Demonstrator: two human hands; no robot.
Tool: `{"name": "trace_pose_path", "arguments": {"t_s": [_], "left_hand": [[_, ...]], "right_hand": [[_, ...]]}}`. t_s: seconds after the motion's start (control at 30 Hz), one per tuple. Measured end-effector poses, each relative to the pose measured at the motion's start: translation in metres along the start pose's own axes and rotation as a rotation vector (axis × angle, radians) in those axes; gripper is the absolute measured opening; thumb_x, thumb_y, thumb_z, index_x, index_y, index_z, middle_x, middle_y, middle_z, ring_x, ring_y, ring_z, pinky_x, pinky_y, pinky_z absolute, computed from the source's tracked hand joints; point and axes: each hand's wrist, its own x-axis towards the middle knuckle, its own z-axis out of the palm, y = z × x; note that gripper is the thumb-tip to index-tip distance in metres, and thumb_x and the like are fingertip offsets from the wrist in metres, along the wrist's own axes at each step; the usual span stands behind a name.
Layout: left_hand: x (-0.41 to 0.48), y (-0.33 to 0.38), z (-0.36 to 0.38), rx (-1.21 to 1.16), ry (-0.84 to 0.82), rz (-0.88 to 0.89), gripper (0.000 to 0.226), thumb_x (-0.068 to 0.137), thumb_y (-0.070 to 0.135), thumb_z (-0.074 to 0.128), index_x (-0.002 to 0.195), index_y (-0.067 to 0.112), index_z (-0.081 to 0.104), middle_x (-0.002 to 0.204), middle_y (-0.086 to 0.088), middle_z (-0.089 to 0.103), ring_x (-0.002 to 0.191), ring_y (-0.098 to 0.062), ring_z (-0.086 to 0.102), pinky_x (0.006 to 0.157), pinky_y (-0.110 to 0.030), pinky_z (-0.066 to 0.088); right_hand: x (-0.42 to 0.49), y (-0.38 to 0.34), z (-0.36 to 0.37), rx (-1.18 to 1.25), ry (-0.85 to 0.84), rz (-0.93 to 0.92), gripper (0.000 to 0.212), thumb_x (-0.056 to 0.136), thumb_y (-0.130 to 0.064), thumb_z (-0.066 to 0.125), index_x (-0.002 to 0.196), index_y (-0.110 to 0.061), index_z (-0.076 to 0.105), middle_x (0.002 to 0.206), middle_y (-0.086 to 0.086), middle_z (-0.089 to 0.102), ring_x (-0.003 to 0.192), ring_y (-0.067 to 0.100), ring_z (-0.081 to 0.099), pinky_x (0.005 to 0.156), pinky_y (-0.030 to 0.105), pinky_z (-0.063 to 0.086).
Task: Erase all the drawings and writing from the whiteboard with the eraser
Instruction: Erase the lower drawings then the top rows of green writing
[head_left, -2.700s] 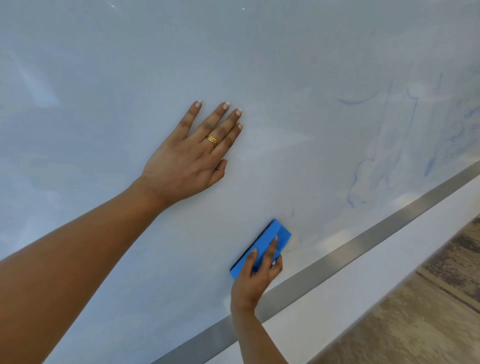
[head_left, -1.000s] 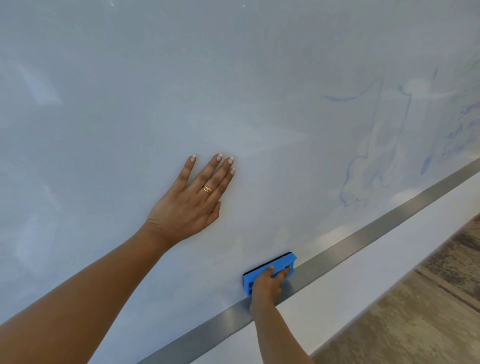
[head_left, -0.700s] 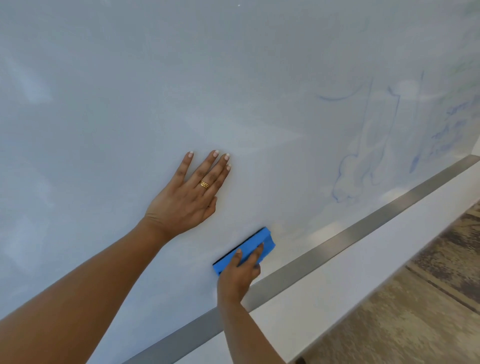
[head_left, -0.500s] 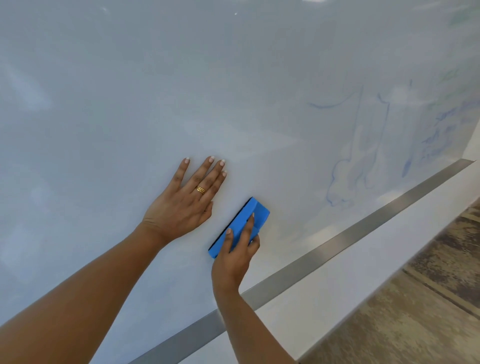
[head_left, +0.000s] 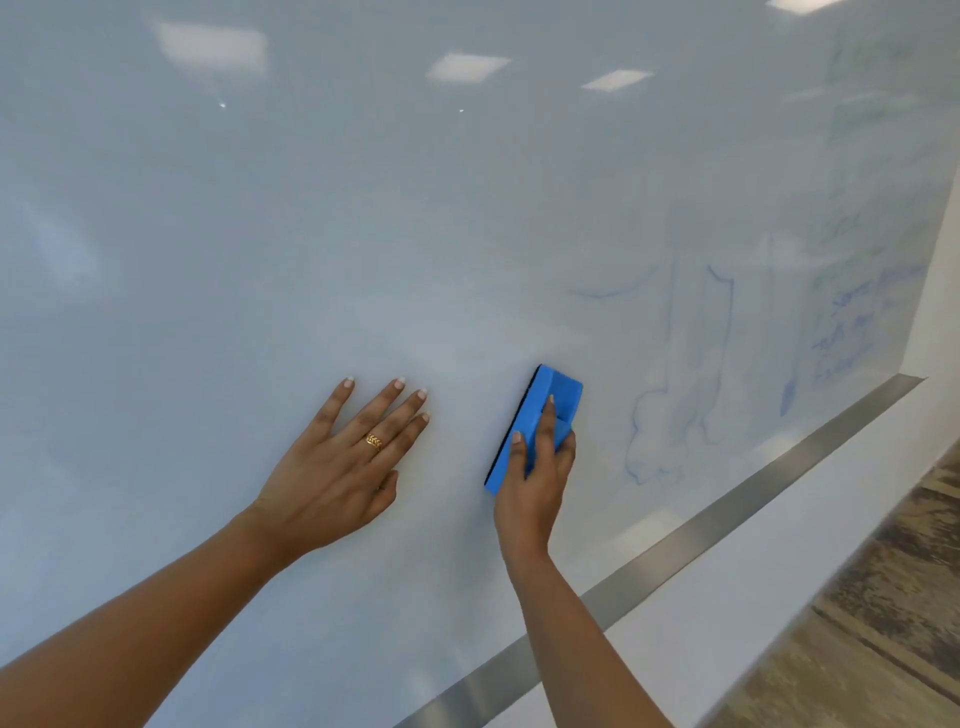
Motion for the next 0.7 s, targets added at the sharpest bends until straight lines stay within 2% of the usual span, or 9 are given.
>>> {"name": "trace_pose_path", "arguments": {"t_s": [0.07,0.17,0.23,0.33,0.4,0.53,0.63,0.7], "left_hand": [[0.019,-0.003,-0.002,-0.009,0.001,-0.021,0.056,0.089,0.03,0.035,0.14,0.008,0.041,0.151,-0.009,0.03,0.143,-0.024,0.016,0.114,-0.051,0.014],[0.051,-0.008,-0.005,-0.006,0.008,-0.071,0.058,0.089,0.034,0.034,0.142,0.008,0.037,0.151,-0.01,0.03,0.141,-0.026,0.023,0.114,-0.049,0.014],[0.071,-0.012,-0.007,-0.004,0.015,-0.094,0.059,0.089,0.035,0.034,0.141,0.007,0.039,0.151,-0.011,0.031,0.14,-0.025,0.024,0.114,-0.049,0.014],[0.095,-0.014,-0.007,0.004,0.015,-0.11,0.06,0.089,0.036,0.033,0.141,0.006,0.04,0.151,-0.011,0.031,0.14,-0.025,0.024,0.113,-0.051,0.017],[0.108,-0.011,-0.006,0.017,0.011,-0.103,0.06,0.089,0.036,0.033,0.141,0.006,0.039,0.151,-0.012,0.03,0.14,-0.025,0.024,0.113,-0.052,0.017],[0.124,0.003,0.002,0.022,-0.007,-0.077,0.063,0.088,0.035,0.032,0.143,0.004,0.035,0.152,-0.012,0.028,0.141,-0.024,0.021,0.113,-0.052,0.015],[0.129,0.013,0.007,0.032,-0.019,-0.074,0.065,0.089,0.036,0.032,0.144,0.003,0.031,0.153,-0.012,0.025,0.141,-0.023,0.02,0.114,-0.052,0.013],[0.129,0.016,0.009,0.049,-0.02,-0.071,0.065,0.09,0.037,0.03,0.145,0.003,0.027,0.154,-0.012,0.022,0.142,-0.024,0.019,0.114,-0.052,0.013]], "right_hand": [[0.013,-0.026,0.005,-0.05,-0.034,-0.161,0.051,0.098,-0.028,0.04,0.135,-0.051,0.012,0.155,-0.003,0.01,0.14,0.01,0.018,0.101,0.021,0.031],[0.034,-0.054,0.009,-0.134,-0.023,-0.385,0.055,0.099,-0.026,0.041,0.138,-0.048,0.01,0.155,-0.002,0.011,0.138,0.015,0.022,0.106,0.032,0.035],[0.046,-0.059,0.009,-0.144,0.003,-0.448,0.055,0.098,-0.028,0.041,0.14,-0.048,0.011,0.155,-0.001,0.013,0.136,0.016,0.026,0.106,0.038,0.038],[0.059,-0.051,0.005,-0.157,0.014,-0.505,0.054,0.097,-0.035,0.035,0.14,-0.054,0.008,0.154,-0.001,0.014,0.135,0.014,0.024,0.106,0.037,0.037],[0.072,-0.047,0.001,-0.152,0.028,-0.493,0.055,0.098,-0.035,0.036,0.138,-0.058,0.005,0.154,-0.002,0.014,0.136,0.013,0.023,0.105,0.037,0.038],[0.106,-0.042,-0.014,-0.101,0.066,-0.357,0.052,0.098,-0.029,0.04,0.134,-0.053,0.011,0.153,0.0,0.017,0.134,0.012,0.024,0.102,0.034,0.04],[0.13,-0.036,-0.025,-0.036,0.082,-0.287,0.049,0.098,-0.027,0.041,0.132,-0.053,0.017,0.152,-0.002,0.017,0.135,0.011,0.023,0.099,0.022,0.03],[0.143,-0.033,-0.032,-0.006,0.094,-0.228,0.047,0.099,-0.027,0.041,0.134,-0.051,0.021,0.152,0.001,0.017,0.137,0.013,0.022,0.098,0.019,0.026]]}}
